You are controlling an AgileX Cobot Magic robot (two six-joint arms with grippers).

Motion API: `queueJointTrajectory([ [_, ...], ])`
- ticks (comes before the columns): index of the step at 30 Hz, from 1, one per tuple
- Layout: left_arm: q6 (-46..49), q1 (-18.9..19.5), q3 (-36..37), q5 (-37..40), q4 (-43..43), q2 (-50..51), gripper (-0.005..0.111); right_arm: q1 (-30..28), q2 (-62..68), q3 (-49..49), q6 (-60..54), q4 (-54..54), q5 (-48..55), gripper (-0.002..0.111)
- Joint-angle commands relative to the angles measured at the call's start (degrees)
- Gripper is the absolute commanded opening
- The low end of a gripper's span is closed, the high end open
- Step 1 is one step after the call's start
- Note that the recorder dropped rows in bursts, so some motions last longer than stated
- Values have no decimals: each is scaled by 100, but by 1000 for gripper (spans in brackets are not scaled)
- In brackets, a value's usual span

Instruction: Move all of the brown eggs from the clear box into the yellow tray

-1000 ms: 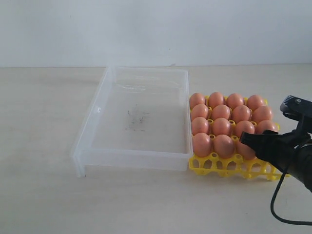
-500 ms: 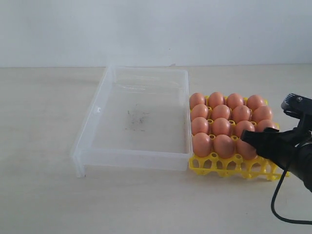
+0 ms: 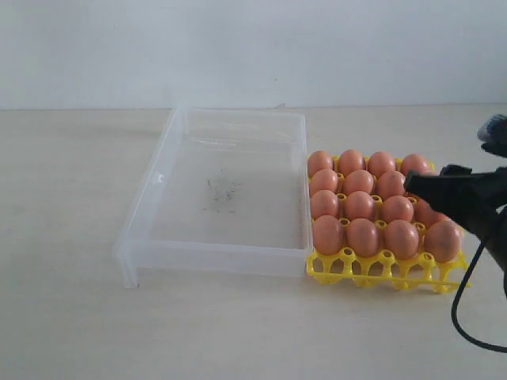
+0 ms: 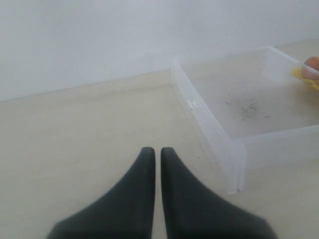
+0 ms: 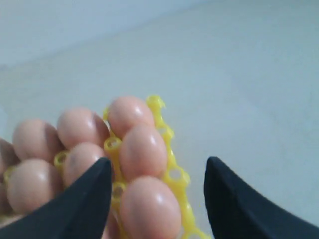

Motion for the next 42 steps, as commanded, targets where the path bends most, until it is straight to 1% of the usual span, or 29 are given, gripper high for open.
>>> queueJointTrajectory([
  [1,1,-34,22,-14,9,-17,4,-6,-510,-12,-332,-876,-796,35],
  [3,1,-34,22,-14,9,-17,4,-6,-768,73,-419,-1270,-1156,17],
  [4,1,-34,22,-14,9,-17,4,-6,-925,173,-445,-1549,-1370,6],
  [5,1,-34,22,-14,9,-17,4,-6,-1091,304,-494,-1833,-1567,0],
  [9,1,-34,22,-14,9,-17,4,-6,-1791,988,-1270,-2768,-2223,0],
  [15,1,-34,22,-14,9,-17,4,-6,-3038,2221,-1387,-2857,-2223,0],
  [17,1,-34,22,-14,9,-17,4,-6,-3468,2221,-1375,-2830,-2223,0],
  [18,1,-34,22,-14,9,-17,4,-6,-3758,2221,-1375,-2680,-1841,0],
  [21,1,-34,22,-25,9,-17,4,-6,-4522,2221,-1688,-2951,-1028,0],
  [24,1,-34,22,-25,9,-17,4,-6,-5205,2221,-1699,-3288,-937,0],
  [26,1,-34,22,-25,9,-17,4,-6,-5651,2221,-1725,-3748,-962,0],
  [28,1,-34,22,-25,9,-17,4,-6,-6091,2221,-1724,-4526,-863,0],
  [30,1,-34,22,-25,9,-17,4,-6,-6554,2221,-1702,-5577,-592,0],
  [32,1,-34,22,-25,9,-17,4,-6,-6973,2221,-1438,-6500,-302,0],
  [33,1,-34,22,-25,9,-17,4,-6,-7158,2221,-1170,-6787,-127,0],
  [37,1,-34,22,-25,9,-17,4,-6,-7805,2221,-43,-7193,806,0],
  [42,1,-34,22,-25,9,-17,4,-6,-8455,2221,1076,-7694,2130,0],
])
